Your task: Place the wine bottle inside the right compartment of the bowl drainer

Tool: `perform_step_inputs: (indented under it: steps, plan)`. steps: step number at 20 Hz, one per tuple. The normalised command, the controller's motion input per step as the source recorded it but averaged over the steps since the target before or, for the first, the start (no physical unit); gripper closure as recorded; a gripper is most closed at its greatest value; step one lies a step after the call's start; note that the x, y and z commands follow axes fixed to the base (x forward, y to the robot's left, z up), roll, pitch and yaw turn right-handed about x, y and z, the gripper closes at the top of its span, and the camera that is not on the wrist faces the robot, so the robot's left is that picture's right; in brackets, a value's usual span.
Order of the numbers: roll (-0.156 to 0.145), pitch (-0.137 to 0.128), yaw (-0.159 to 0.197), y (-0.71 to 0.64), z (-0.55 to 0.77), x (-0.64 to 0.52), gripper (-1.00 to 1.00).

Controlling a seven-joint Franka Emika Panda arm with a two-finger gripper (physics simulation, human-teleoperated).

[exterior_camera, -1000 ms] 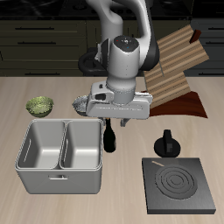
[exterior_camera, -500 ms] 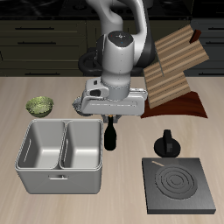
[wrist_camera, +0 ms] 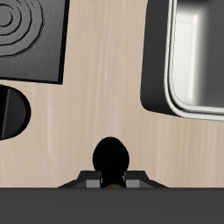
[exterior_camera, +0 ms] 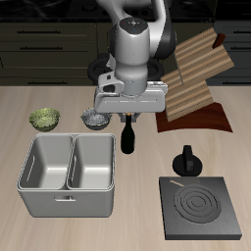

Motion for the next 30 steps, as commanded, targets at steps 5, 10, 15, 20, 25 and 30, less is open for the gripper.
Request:
perform_step_inputs:
  steps: [5,10,15,20,25,30]
  plan:
    - [-0.010,0.002,0.016,-0.14,0.41,-0.34,1.00]
    - [-0.009,-0.023,0.003,-0.21,0.44,-0.28,1.00]
    - [-0.012,-0.012,-0.035,-0.37,0.52,-0.20,1.00]
    - [-0.049,-0.027,-0.007,-0.48,0.54,-0.09,1.00]
    - [-0.026,0.006,-0.035,-0.41,0.32,-0.07,1.00]
    - [-0.056,-0.002,-0.008,-0.46,0.31,0.16,1.00]
